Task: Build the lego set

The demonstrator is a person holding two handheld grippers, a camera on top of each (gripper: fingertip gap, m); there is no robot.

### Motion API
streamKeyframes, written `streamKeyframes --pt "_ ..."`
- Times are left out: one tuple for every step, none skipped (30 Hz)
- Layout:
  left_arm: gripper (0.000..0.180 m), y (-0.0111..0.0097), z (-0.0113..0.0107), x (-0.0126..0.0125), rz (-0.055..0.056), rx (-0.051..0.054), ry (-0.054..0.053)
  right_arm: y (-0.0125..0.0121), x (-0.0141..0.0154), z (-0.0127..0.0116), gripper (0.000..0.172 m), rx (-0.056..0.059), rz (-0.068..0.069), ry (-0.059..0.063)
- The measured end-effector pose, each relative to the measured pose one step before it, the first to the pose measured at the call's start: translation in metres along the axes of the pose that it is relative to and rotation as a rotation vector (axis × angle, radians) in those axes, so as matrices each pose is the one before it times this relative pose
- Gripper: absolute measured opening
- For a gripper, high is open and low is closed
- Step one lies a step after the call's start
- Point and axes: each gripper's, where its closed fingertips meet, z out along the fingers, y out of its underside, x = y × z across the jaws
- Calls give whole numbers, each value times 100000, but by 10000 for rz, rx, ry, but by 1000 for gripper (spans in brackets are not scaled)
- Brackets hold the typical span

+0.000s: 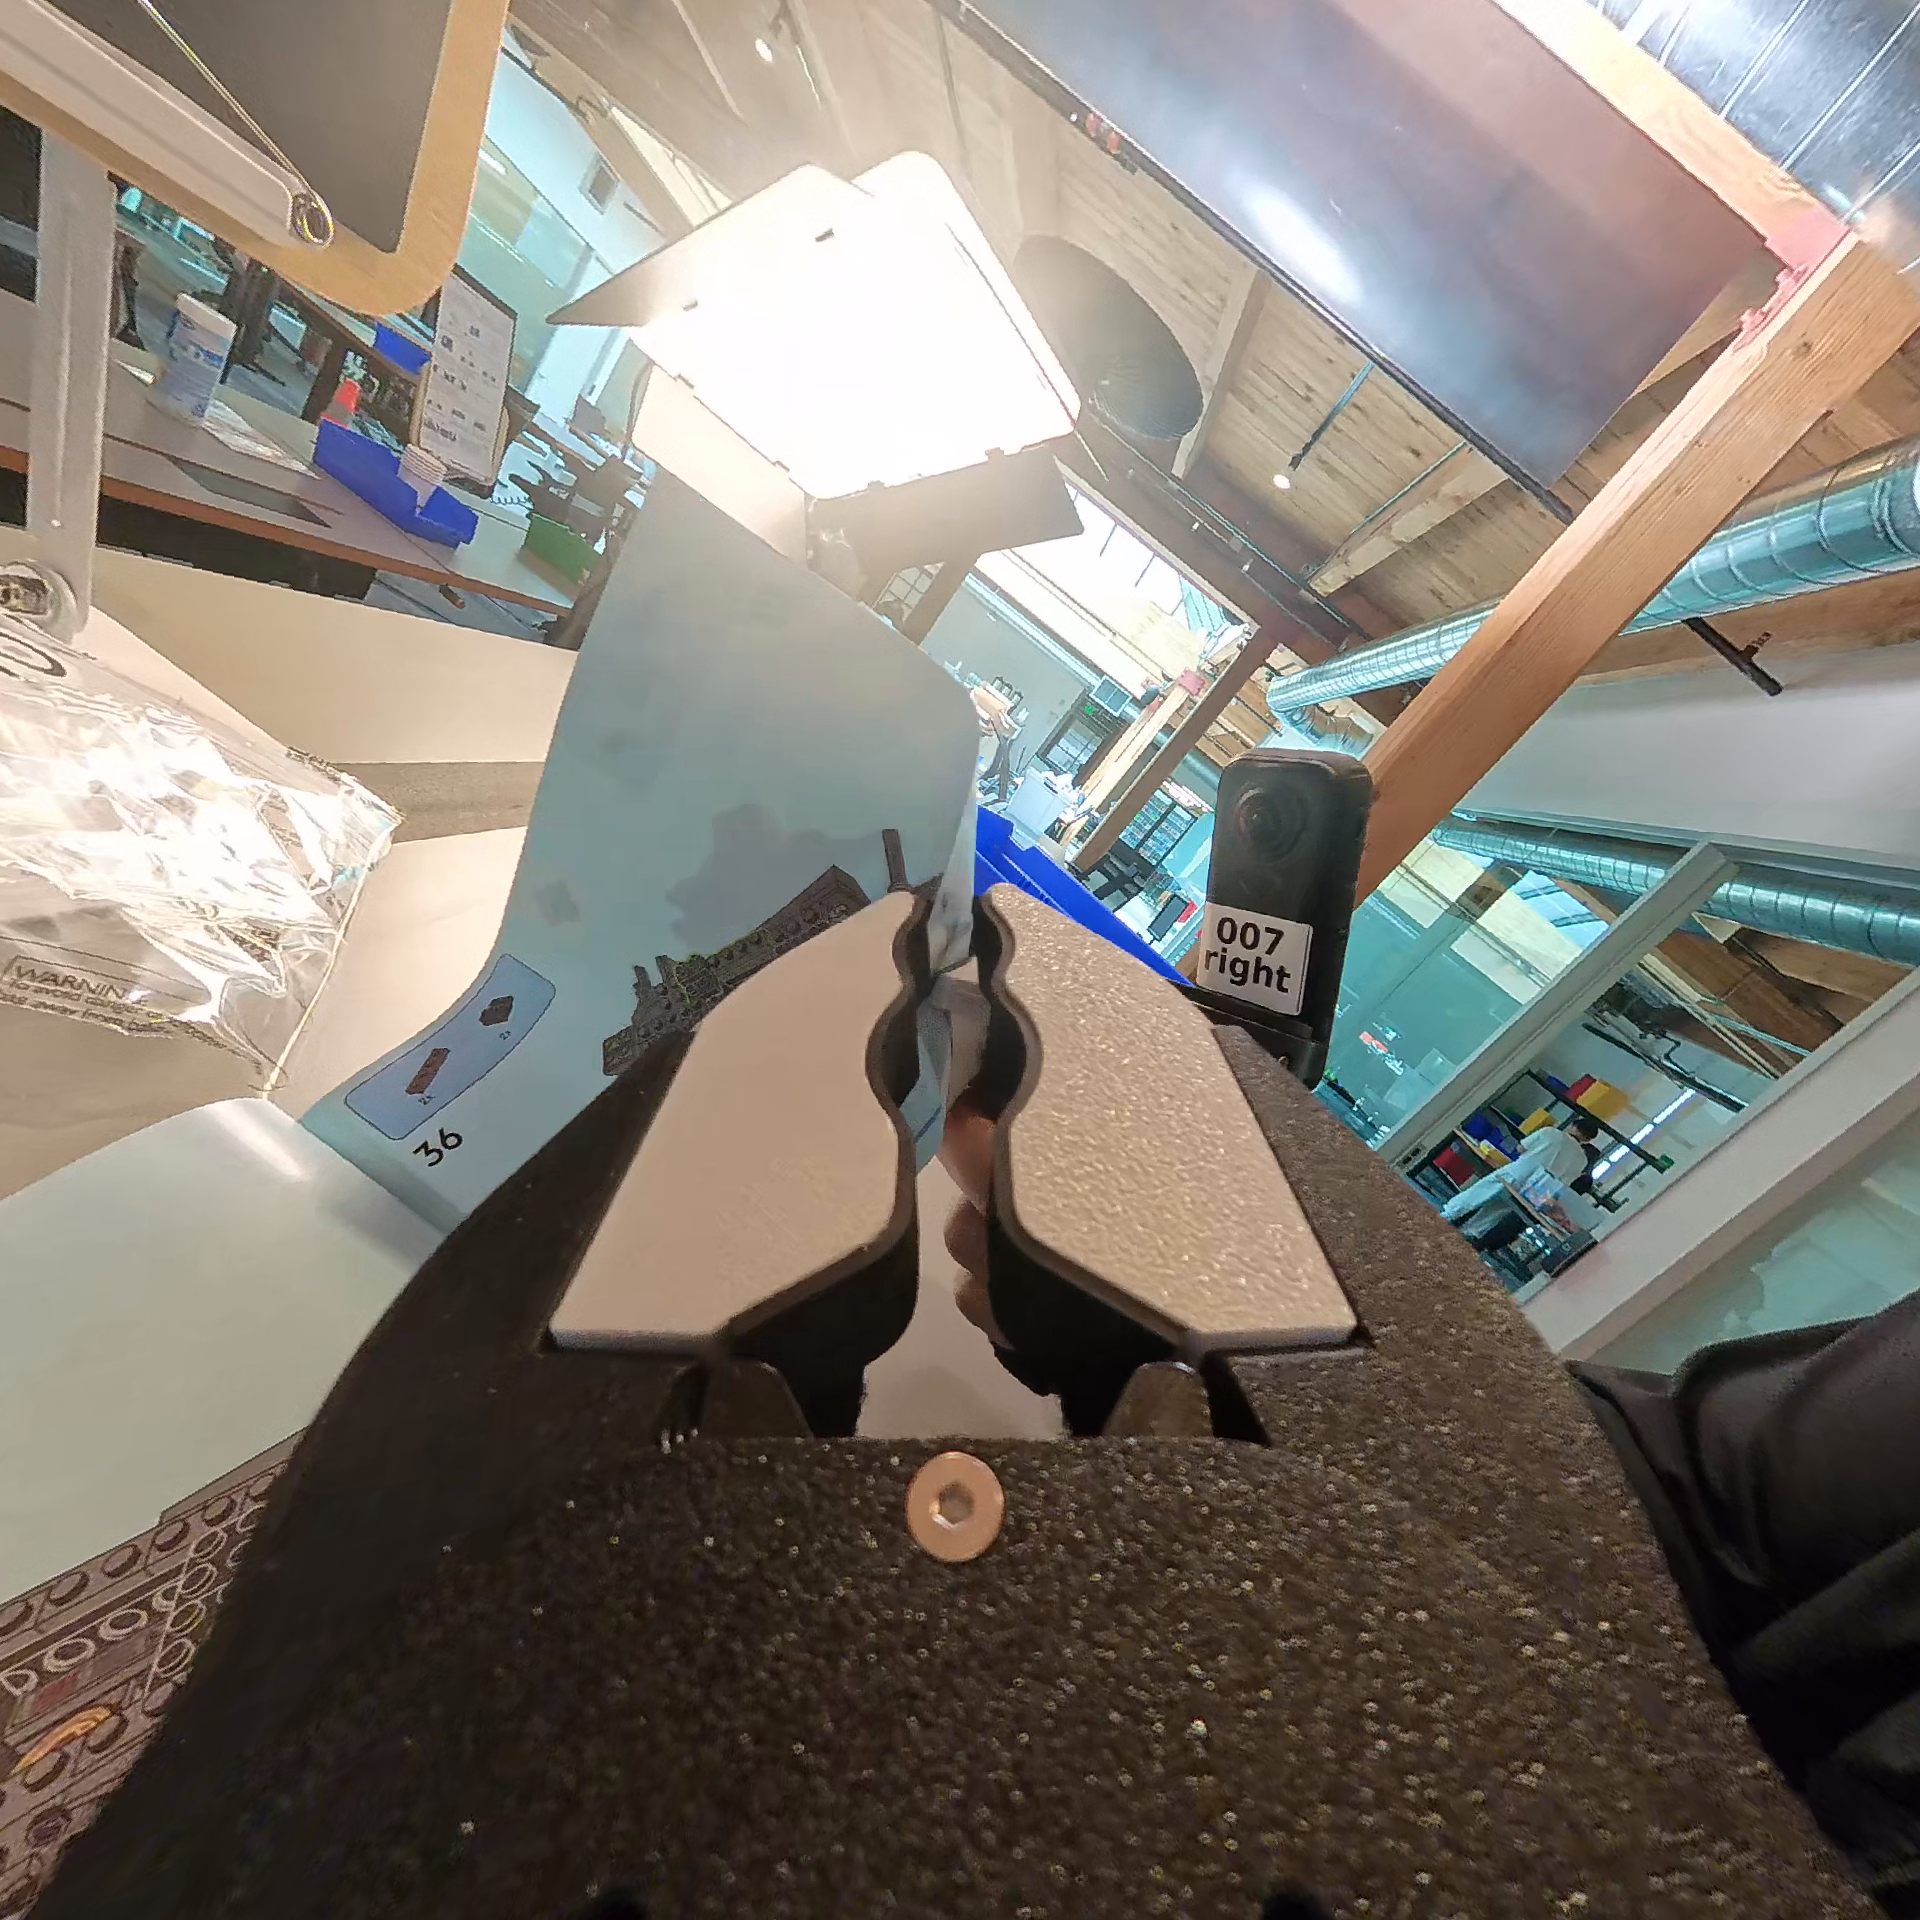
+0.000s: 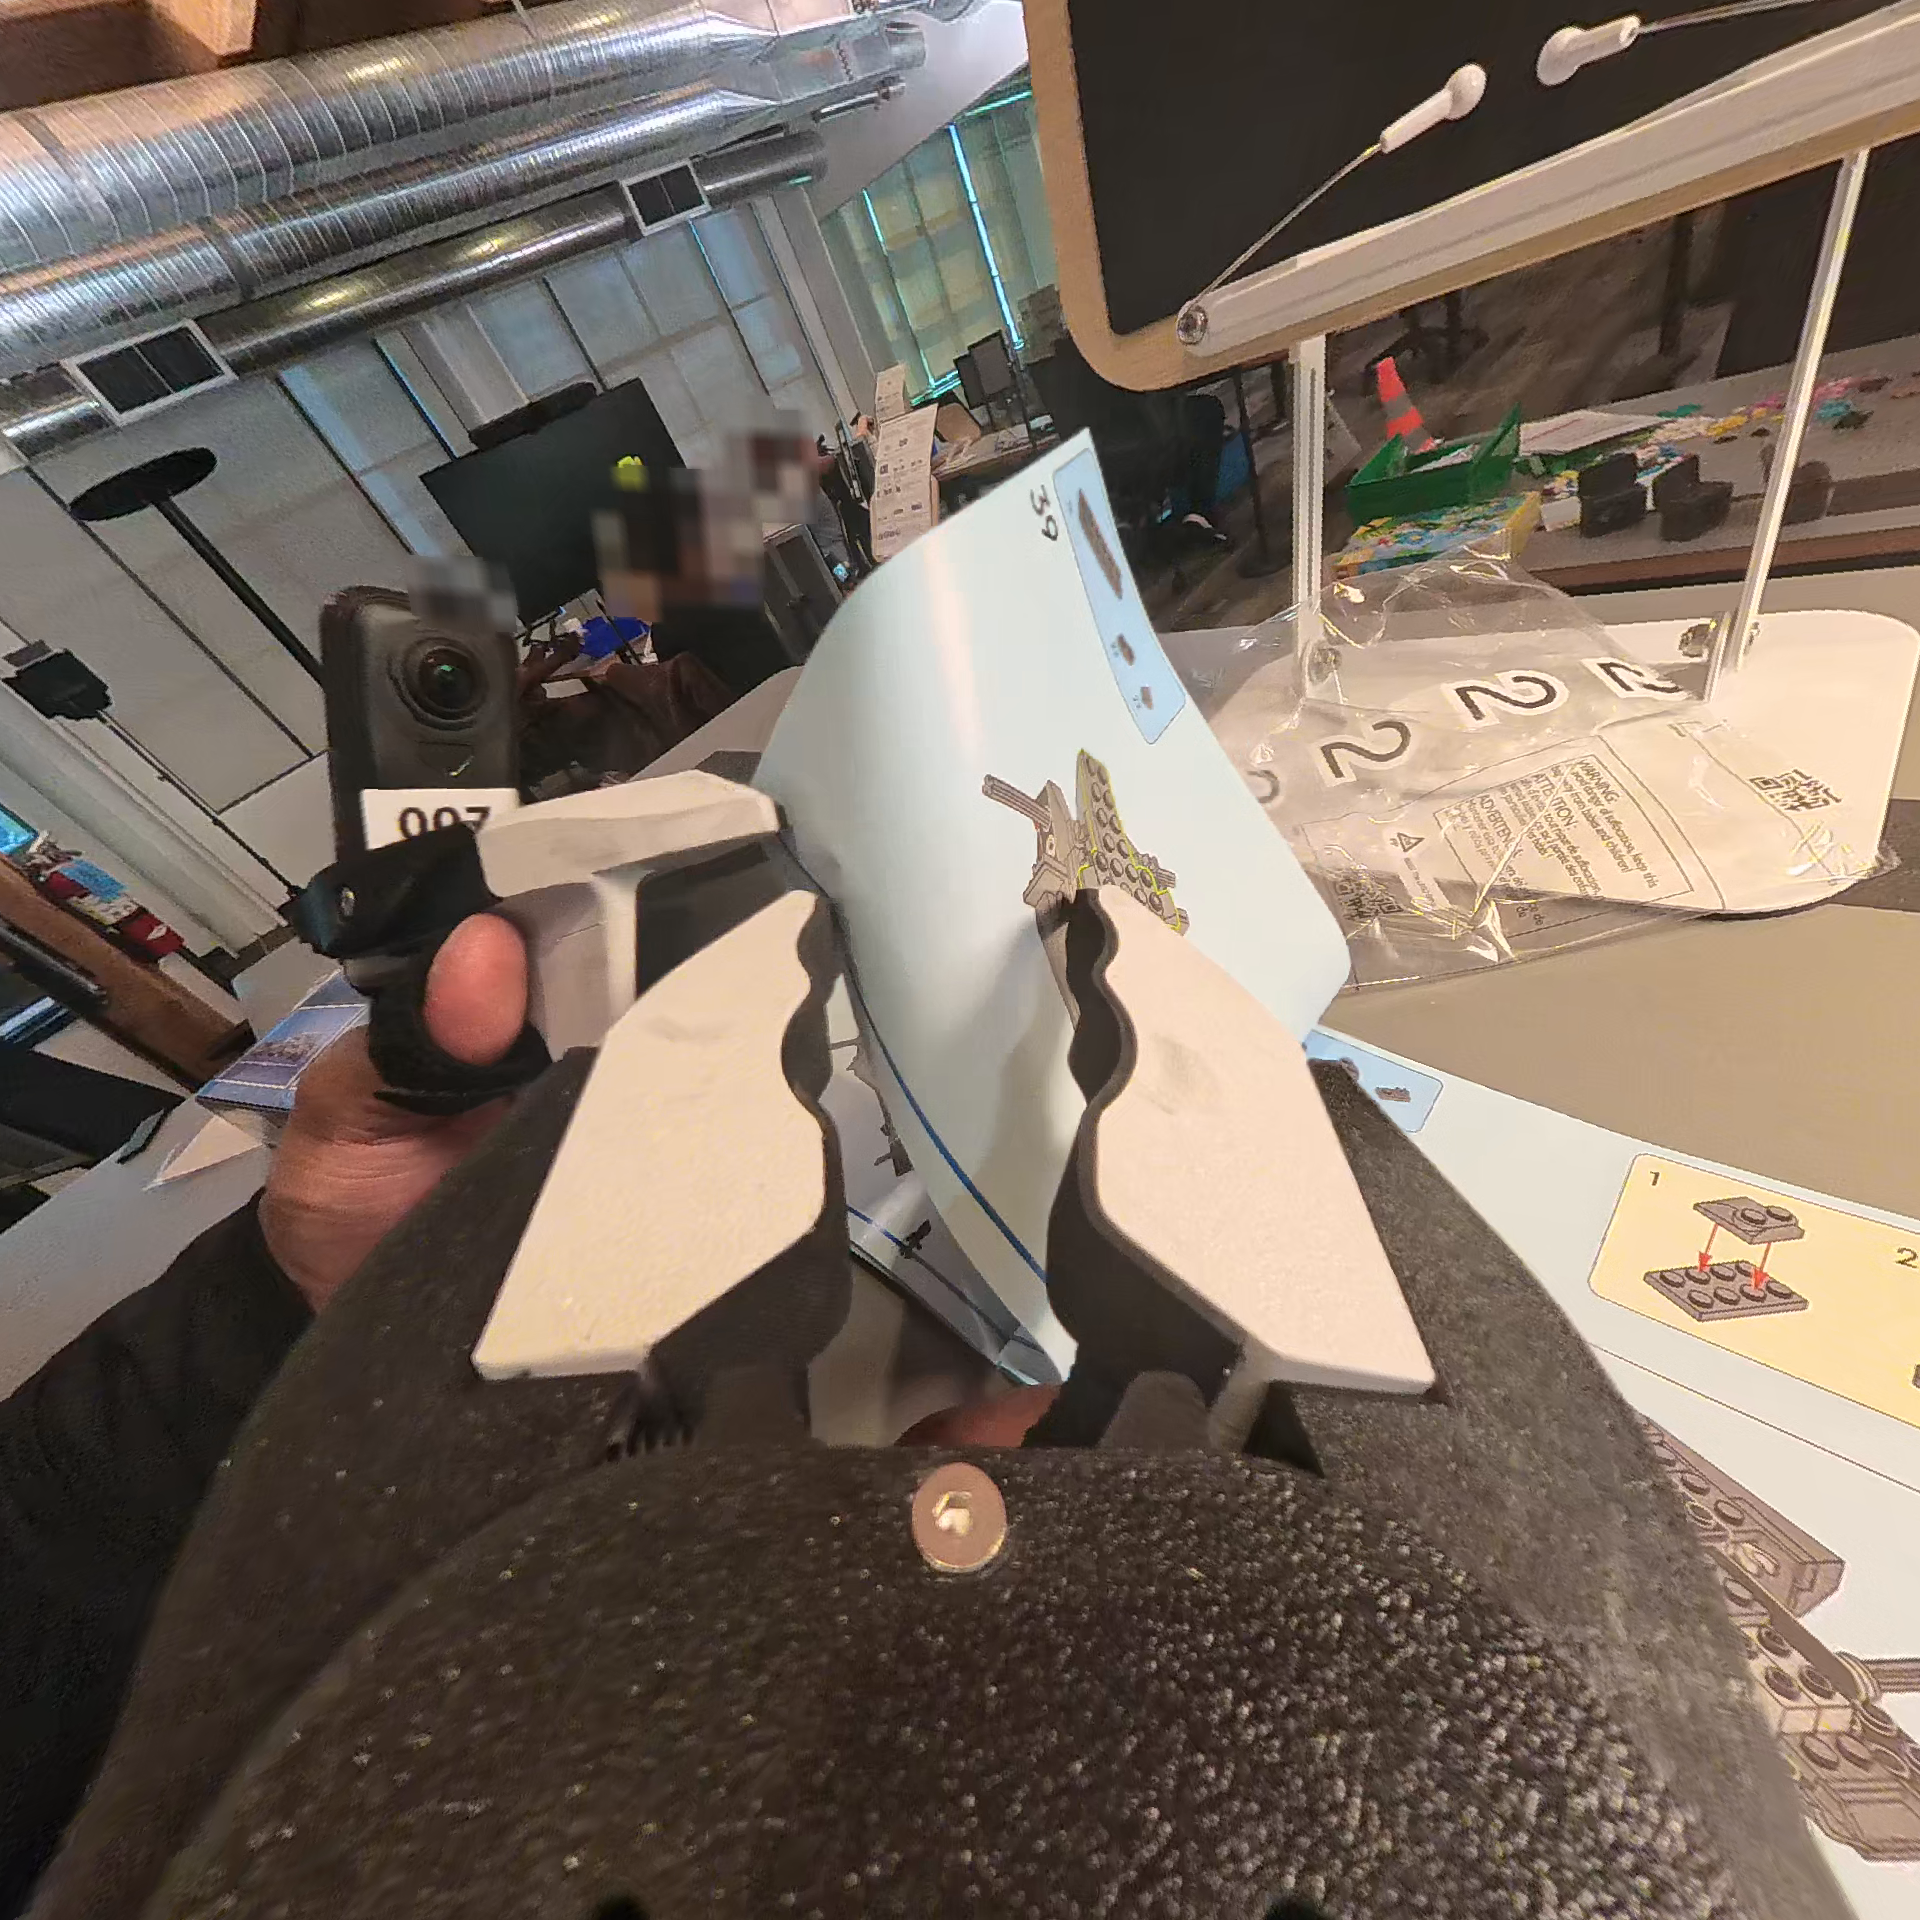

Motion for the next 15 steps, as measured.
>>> streamKeyframes --pt "10 -32 -26 17 -64 25 57 -7 -72 -28 42 11 26 -72" --pt "11 -46 -27 -28 -77 28 22 -27 -70 -33 40 22 47 -73" --pt "12 -29 -26 -59 -78 10 20 -52 -43 -34 38 36 71 -71" --pt "12 -13 -43 -3 -40 -3 44 -33 -24 -46 37 27 104 -82" --pt "12 -35 -59 4 -3 -3 37 -28 8 -27 37 24 136 -88" --pt "12 -64 -70 10 16 8 23 -37 1 -33 37 26 168 -117" --pt "12 -101 -74 19 14 33 28 -30 0 -42 37 27 204 -146" --pt "12 -132 -85 29 -8 58 39 -60 26 -56 37 43 236 -146" --pt "12 -134 -93 7 -32 67 44 -102 46 -69 37 70 252 -134" --pt "11 -123 -82 -31 -44 70 21 -146 55 -93 36 99 255 -135" --pt "11 -95 -68 -28 -41 63 12 -119 4 -74 36 79 257 -168" --pt "11 -74 -52 -51 -31 46 7 -71 -43 -55 36 41 257 -205" --pt "11 -51 -20 -31 -13 43 -1 -32 -87 -47 36 25 251 -222" --pt "11 -52 5 -8 0 41 -2 -23 -125 -20 36 22 244 -227" --pt "11 -21 27 50 11 31 29 -8 -126 -20 35 17 231 -218"
